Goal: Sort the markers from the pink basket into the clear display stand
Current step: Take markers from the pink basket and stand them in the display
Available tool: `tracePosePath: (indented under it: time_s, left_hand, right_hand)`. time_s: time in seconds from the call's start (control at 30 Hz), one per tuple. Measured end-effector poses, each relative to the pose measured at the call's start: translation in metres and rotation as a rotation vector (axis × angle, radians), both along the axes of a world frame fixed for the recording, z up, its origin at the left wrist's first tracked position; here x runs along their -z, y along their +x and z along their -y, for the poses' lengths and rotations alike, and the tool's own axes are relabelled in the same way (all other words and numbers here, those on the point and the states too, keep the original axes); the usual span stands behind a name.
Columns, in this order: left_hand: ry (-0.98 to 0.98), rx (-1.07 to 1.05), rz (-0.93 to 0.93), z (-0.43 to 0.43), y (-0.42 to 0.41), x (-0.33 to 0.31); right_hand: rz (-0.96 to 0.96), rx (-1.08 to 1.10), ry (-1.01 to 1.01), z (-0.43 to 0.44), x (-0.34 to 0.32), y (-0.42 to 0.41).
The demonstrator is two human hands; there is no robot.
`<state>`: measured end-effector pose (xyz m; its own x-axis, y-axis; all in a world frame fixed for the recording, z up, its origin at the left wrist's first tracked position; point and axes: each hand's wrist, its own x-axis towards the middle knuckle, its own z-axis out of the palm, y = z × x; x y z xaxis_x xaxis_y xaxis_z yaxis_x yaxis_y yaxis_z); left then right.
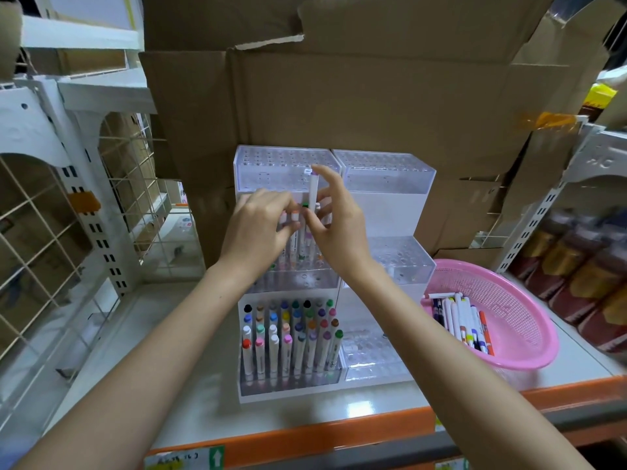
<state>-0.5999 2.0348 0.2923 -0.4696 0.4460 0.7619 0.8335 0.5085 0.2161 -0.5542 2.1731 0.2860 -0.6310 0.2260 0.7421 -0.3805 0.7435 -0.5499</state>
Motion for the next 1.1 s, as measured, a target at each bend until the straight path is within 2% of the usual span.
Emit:
tracePosePath:
  time_s: [0.37, 0.63, 0.9, 1.1]
  left_hand:
    - [-0.045, -0.019, -0.125, 0.016, 0.002, 0.003]
    - [-0.150, -0.042, -0.187, 0.026, 0.004, 0.008]
    - [-0.173, -0.108, -0.215, 0.029, 0.005, 0.012]
    - [-0.175, -0.111, -0.208, 0.028, 0.005, 0.014]
  right_hand:
    - [0.046, -0.004, 0.024, 0.000, 0.000, 0.002]
    - [0.024, 0.061, 0.130, 0.002, 0.006, 0.008]
    - [0.190, 0.012, 0.150, -0.001, 0.007, 0.009]
    - [0.206, 0.004, 0.166, 0.000, 0.011, 0.010]
